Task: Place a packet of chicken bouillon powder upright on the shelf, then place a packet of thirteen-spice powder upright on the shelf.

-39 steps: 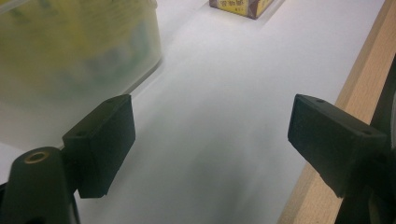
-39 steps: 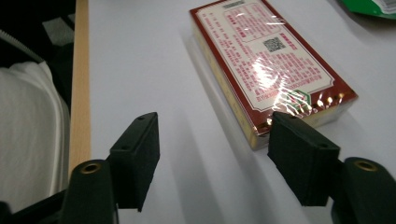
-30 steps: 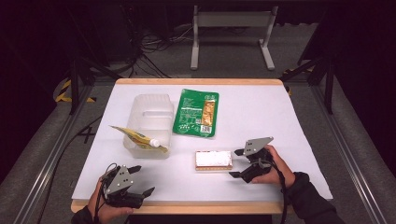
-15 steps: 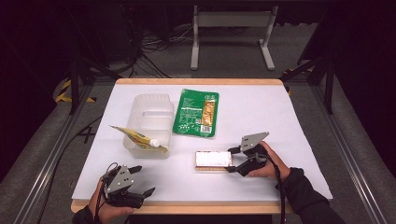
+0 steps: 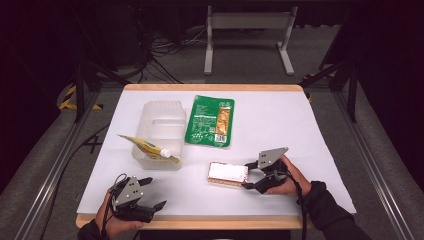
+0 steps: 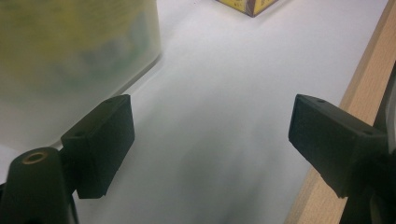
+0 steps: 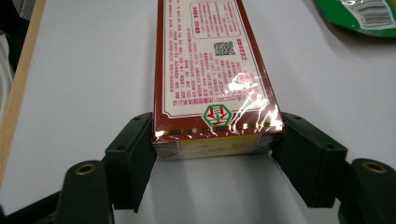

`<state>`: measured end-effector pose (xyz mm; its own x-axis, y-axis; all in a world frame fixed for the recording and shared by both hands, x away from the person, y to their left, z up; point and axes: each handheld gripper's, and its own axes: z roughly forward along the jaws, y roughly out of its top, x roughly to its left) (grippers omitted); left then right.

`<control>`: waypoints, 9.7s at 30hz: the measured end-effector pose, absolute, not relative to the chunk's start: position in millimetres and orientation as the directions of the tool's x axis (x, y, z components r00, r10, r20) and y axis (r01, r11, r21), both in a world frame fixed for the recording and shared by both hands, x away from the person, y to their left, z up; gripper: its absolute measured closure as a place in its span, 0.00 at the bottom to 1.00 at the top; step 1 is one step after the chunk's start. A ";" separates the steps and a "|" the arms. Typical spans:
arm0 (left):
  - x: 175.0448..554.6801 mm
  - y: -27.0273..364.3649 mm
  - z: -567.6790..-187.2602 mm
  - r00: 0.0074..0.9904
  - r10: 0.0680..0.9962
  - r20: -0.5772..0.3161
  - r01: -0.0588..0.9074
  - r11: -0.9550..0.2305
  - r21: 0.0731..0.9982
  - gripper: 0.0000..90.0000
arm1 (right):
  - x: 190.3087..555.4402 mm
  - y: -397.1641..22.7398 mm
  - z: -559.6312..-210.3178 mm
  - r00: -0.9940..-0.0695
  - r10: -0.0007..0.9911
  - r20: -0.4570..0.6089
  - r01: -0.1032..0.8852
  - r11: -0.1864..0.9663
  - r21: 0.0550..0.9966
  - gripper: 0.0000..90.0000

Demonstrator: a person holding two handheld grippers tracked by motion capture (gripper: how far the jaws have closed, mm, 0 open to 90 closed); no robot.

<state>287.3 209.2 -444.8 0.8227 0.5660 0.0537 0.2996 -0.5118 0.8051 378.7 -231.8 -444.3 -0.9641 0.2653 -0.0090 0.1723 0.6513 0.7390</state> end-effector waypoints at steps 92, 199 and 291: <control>279.0 199.1 -449.5 0.863 0.492 0.114 0.230 -0.584 0.779 0.17 | 488.5 -73.2 -374.8 -0.664 0.439 0.605 0.737 0.247 0.629 0.30; 277.1 195.1 -448.4 0.864 0.481 0.152 0.204 -0.608 0.767 0.17 | 463.7 -186.1 -436.7 -0.731 0.635 0.251 0.581 0.386 0.717 0.45; 309.3 91.2 -452.1 0.907 0.419 0.036 0.261 -0.628 0.733 0.16 | 353.6 -284.4 -434.9 -0.660 0.655 0.369 0.700 0.358 0.618 0.73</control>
